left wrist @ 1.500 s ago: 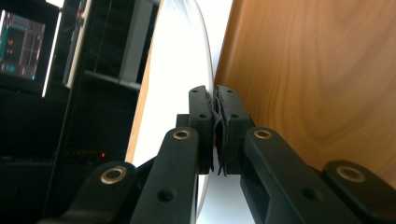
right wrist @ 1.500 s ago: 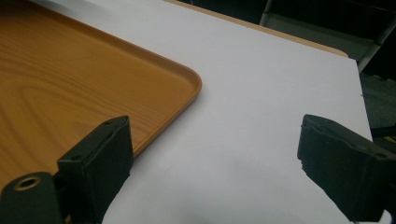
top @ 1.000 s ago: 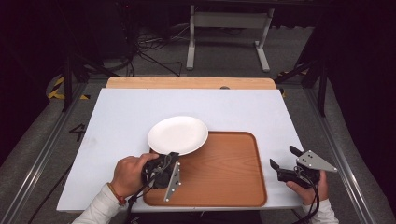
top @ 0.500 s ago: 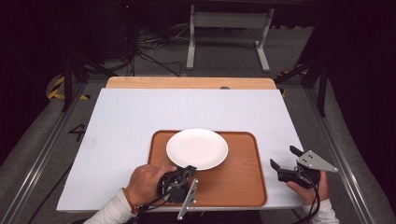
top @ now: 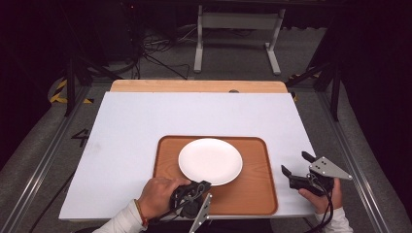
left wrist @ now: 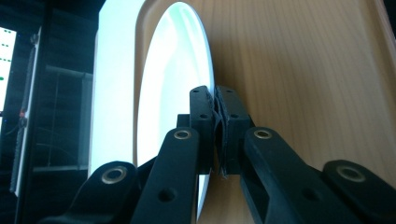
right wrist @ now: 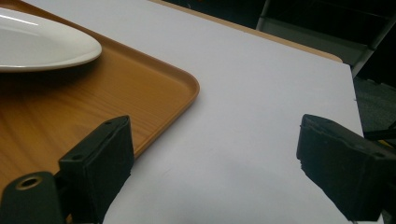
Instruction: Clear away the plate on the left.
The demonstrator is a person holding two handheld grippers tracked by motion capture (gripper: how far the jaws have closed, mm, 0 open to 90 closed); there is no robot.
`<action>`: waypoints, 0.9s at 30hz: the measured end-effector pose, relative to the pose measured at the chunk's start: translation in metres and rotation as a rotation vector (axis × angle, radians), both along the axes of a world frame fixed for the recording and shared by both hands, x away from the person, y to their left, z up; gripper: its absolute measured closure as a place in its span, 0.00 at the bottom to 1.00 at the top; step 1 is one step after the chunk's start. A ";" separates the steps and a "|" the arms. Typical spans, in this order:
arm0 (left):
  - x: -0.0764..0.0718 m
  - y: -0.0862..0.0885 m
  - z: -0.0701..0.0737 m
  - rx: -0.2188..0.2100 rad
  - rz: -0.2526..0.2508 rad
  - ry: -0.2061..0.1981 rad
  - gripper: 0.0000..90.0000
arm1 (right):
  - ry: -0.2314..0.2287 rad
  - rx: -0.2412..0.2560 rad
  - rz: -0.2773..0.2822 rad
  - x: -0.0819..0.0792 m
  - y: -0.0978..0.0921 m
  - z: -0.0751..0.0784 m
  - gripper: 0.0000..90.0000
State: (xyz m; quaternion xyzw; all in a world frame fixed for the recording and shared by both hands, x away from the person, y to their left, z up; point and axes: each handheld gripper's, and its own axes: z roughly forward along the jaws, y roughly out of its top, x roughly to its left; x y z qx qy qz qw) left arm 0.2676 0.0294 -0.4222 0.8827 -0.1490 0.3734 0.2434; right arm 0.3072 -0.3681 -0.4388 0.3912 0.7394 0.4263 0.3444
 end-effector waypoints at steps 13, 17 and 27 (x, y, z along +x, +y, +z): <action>0.006 -0.004 -0.010 0.026 -0.013 0.107 0.95 | 0.005 0.004 0.004 0.001 -0.001 0.000 0.13; 0.006 -0.004 -0.015 0.019 -0.015 0.130 0.94 | 0.009 0.001 0.006 0.001 0.000 -0.001 0.13; 0.008 -0.005 -0.022 0.000 -0.026 0.213 0.92 | 0.012 0.014 0.008 0.001 -0.001 0.000 0.13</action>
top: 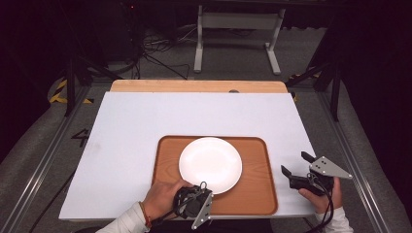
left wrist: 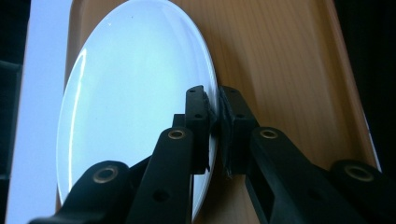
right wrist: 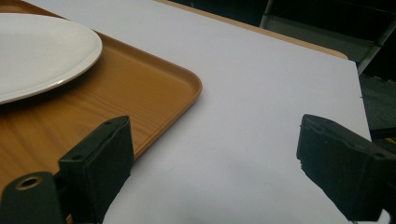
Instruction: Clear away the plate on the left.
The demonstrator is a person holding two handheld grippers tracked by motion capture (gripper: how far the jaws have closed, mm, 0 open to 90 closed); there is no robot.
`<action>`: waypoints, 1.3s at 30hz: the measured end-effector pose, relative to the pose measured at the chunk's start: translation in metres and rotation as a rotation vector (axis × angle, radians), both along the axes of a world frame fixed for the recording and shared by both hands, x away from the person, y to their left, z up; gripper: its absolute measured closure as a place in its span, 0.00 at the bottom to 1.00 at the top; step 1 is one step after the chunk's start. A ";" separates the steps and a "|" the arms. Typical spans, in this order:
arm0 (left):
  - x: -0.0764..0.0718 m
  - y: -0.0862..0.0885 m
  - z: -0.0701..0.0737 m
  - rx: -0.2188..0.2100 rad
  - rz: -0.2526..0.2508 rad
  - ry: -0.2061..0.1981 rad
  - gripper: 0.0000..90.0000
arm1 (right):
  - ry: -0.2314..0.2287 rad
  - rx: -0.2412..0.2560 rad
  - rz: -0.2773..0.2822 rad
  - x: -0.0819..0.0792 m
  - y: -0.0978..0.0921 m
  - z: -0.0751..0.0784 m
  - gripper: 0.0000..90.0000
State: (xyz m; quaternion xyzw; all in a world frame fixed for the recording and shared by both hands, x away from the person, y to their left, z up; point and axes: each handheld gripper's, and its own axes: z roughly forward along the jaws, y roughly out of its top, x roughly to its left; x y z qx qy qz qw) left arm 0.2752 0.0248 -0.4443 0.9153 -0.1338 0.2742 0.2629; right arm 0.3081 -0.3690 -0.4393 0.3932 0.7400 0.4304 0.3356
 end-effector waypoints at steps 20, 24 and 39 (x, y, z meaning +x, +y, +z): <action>0.006 0.017 0.017 -0.139 0.011 0.074 0.86 | 0.003 -0.007 0.009 0.000 0.001 -0.001 0.13; 0.010 0.021 0.021 -0.160 0.014 0.065 0.83 | 0.004 -0.006 0.007 0.000 0.001 -0.001 0.13; 0.032 0.052 0.034 -0.292 0.131 0.088 0.67 | 0.005 -0.011 0.010 0.000 0.002 -0.001 0.13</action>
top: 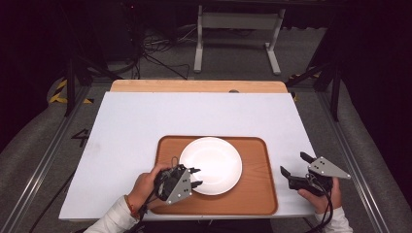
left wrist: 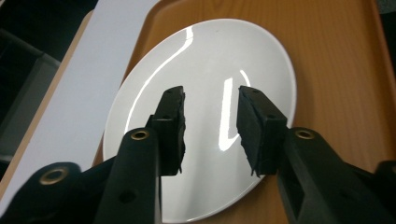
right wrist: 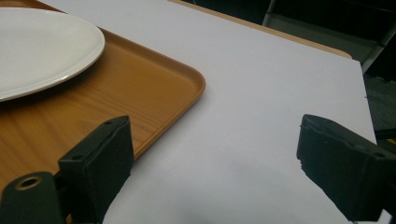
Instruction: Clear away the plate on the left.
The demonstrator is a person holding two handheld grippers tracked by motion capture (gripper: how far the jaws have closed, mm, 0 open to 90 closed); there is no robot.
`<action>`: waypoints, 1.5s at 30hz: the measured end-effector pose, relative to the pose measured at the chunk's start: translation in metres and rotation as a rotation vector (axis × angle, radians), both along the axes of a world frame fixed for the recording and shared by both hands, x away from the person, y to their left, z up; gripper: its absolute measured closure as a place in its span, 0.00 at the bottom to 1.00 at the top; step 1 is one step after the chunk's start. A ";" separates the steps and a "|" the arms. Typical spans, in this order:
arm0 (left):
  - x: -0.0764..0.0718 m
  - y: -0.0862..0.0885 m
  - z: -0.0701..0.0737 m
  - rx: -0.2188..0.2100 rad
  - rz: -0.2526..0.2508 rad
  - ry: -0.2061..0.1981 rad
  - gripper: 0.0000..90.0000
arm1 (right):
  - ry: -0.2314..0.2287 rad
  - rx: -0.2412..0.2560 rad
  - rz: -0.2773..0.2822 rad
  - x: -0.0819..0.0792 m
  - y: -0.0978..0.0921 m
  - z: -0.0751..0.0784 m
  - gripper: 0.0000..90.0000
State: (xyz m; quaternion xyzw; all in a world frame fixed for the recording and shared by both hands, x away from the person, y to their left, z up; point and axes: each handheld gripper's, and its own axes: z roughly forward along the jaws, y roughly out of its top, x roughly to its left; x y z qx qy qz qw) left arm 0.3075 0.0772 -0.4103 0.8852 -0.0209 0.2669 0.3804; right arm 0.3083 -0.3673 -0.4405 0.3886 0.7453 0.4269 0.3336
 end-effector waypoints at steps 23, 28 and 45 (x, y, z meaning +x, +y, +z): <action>0.039 0.055 0.001 -0.116 0.210 0.071 0.35 | 0.002 0.000 -0.004 0.001 0.001 -0.001 0.13; 0.047 0.067 -0.002 -0.121 0.262 0.093 0.27 | 0.004 -0.001 -0.005 0.001 0.000 -0.001 0.13; 0.065 0.117 -0.011 -0.181 0.412 0.153 0.16 | -0.003 0.000 -0.011 0.001 -0.001 0.000 0.13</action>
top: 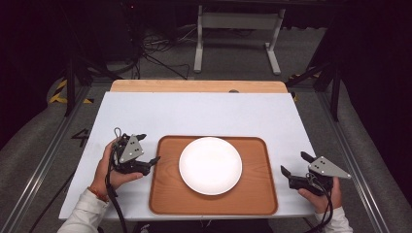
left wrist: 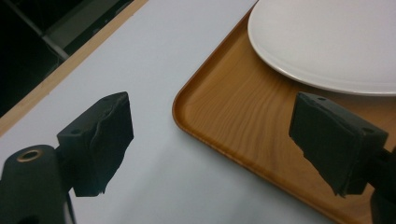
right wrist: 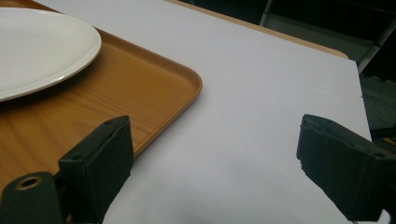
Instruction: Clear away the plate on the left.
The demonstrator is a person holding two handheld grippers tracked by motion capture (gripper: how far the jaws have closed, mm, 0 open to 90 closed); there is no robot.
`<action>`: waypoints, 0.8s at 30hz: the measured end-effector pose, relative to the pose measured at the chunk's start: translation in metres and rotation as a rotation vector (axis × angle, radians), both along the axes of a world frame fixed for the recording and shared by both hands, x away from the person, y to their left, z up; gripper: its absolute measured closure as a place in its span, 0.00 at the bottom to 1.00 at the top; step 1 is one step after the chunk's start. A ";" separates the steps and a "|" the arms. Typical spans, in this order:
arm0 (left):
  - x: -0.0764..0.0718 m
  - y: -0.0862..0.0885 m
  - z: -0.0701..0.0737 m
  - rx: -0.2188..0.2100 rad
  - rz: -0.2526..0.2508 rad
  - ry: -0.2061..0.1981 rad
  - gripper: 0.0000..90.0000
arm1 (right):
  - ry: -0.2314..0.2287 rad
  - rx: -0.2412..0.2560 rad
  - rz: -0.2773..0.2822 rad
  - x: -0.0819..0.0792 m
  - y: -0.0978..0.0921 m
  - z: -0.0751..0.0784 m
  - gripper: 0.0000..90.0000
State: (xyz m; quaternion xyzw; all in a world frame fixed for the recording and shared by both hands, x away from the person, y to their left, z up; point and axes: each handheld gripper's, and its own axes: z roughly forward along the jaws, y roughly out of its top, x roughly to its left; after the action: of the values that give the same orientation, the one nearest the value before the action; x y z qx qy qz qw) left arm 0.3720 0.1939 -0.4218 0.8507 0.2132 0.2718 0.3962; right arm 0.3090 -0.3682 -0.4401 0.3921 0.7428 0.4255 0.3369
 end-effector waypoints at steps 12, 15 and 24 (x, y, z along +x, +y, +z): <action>0.003 0.032 -0.009 -0.002 0.073 0.033 0.15 | 0.007 -0.002 -0.001 0.001 0.001 -0.001 0.13; 0.003 0.040 -0.011 -0.013 0.090 0.047 0.15 | 0.008 0.002 -0.006 0.001 0.000 -0.002 0.13; 0.000 0.063 -0.021 -0.046 0.112 0.091 0.14 | 0.016 0.002 -0.006 0.003 -0.001 -0.004 0.13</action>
State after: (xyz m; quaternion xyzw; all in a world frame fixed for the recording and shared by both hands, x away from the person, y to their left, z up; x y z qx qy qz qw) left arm 0.3718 0.2567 -0.4430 0.8395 0.2848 0.2495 0.3898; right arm 0.3121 -0.3695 -0.4442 0.3982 0.7438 0.4221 0.3318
